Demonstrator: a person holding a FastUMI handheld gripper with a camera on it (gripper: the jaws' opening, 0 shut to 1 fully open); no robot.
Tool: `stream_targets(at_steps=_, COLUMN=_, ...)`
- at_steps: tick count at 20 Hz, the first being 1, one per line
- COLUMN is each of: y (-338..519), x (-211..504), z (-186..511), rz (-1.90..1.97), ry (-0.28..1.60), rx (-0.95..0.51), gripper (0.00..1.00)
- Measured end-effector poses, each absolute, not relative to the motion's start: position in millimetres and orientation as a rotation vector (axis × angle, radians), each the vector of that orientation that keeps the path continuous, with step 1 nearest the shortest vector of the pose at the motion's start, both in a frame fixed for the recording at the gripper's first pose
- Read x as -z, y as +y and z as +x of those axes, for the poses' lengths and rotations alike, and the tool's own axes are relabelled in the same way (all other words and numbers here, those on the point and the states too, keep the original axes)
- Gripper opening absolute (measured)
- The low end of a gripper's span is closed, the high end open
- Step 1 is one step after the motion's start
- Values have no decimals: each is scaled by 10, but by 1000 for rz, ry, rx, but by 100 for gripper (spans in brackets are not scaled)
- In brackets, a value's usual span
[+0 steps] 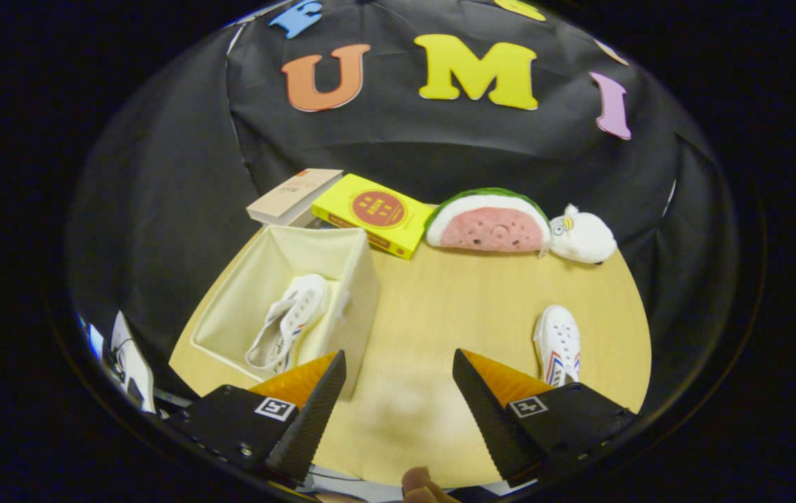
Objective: Open the storage box then place both shoes into the box .Put the left shoe in first, then the right shoe, with the right side of both shoes facing outward in a uniform manner.
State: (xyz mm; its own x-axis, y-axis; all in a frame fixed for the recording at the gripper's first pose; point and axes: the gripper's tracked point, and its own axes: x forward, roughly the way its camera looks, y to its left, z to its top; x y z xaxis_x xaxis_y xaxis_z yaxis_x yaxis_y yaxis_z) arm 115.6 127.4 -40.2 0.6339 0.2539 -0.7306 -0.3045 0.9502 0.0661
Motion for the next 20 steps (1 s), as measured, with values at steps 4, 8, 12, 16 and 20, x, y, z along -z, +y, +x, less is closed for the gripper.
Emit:
stream_targets(at_steps=4, y=443, x=814, z=1295, rz=-46, ry=889, rx=-254, gripper=95)
stream_targets(at_steps=8, y=-236, x=1152, z=1388, rz=-8, ry=947, rx=-221, gripper=95)
stream_targets(at_steps=12, y=-793, x=1344, z=1492, rz=31, ry=948, rx=-143, gripper=95)
stream_targets(at_steps=16, y=-1146, x=1526, z=1508, rz=50, ry=977, rx=-100, gripper=95)
stream_targets(at_steps=20, y=-1333, x=1709, z=1675, rz=37, ry=1013, rx=-71, gripper=94)
